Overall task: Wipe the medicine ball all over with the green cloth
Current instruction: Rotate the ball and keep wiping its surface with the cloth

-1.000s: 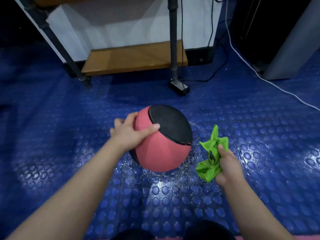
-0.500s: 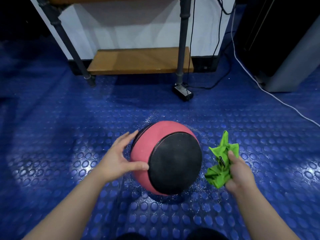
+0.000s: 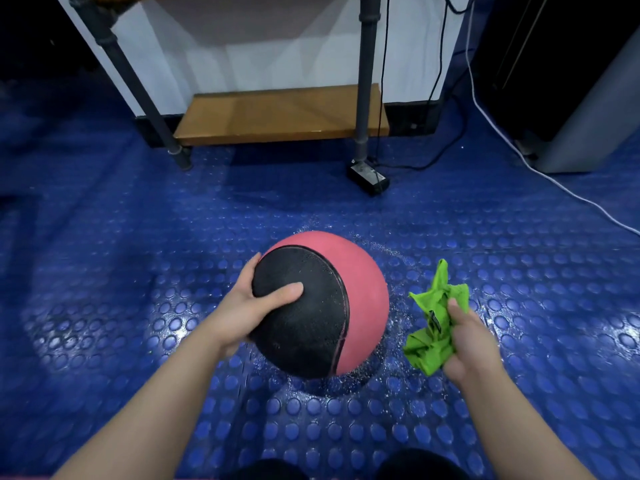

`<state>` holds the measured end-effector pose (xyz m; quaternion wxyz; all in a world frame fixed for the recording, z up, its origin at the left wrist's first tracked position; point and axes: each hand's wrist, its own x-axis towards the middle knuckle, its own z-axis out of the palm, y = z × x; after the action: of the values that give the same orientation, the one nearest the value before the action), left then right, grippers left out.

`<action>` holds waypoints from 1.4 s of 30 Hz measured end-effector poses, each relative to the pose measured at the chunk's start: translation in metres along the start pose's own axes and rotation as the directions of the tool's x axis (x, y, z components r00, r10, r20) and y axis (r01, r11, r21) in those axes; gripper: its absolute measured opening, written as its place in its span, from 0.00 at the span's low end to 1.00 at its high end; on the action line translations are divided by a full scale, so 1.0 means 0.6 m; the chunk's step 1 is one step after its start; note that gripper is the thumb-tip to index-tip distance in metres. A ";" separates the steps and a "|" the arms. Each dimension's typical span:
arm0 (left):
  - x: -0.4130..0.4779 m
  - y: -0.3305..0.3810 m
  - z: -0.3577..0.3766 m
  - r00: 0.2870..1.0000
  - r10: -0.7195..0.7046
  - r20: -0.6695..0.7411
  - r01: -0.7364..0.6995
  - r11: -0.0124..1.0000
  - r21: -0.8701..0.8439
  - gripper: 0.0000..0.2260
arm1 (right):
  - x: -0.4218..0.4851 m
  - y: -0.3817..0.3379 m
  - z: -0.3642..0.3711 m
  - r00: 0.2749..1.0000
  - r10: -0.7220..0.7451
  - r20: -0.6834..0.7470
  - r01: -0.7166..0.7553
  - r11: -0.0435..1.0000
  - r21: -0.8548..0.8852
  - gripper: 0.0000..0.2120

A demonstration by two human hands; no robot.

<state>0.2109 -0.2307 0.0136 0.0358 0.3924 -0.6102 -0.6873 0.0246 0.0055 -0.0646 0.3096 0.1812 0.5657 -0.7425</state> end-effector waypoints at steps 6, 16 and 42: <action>0.017 0.044 -0.021 0.997 0.055 0.054 -0.069 0.955 0.289 0.60 | -0.001 -0.014 0.009 1.000 -0.024 0.005 0.024 0.999 -0.024 0.08; 0.025 0.044 0.009 0.976 0.210 -0.051 -0.128 0.753 0.646 0.59 | -0.007 -0.020 0.003 0.999 -0.032 -0.028 0.032 0.999 -0.010 0.08; -0.059 0.025 -0.019 0.876 -0.327 -0.355 0.410 0.892 0.191 0.62 | -0.044 0.014 0.090 0.998 0.049 0.040 -0.051 0.998 0.045 0.09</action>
<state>0.2354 -0.2250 0.0447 -0.0523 0.6073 -0.5949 -0.5240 0.0541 -0.0408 -0.0388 0.3348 0.1878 0.5376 -0.7508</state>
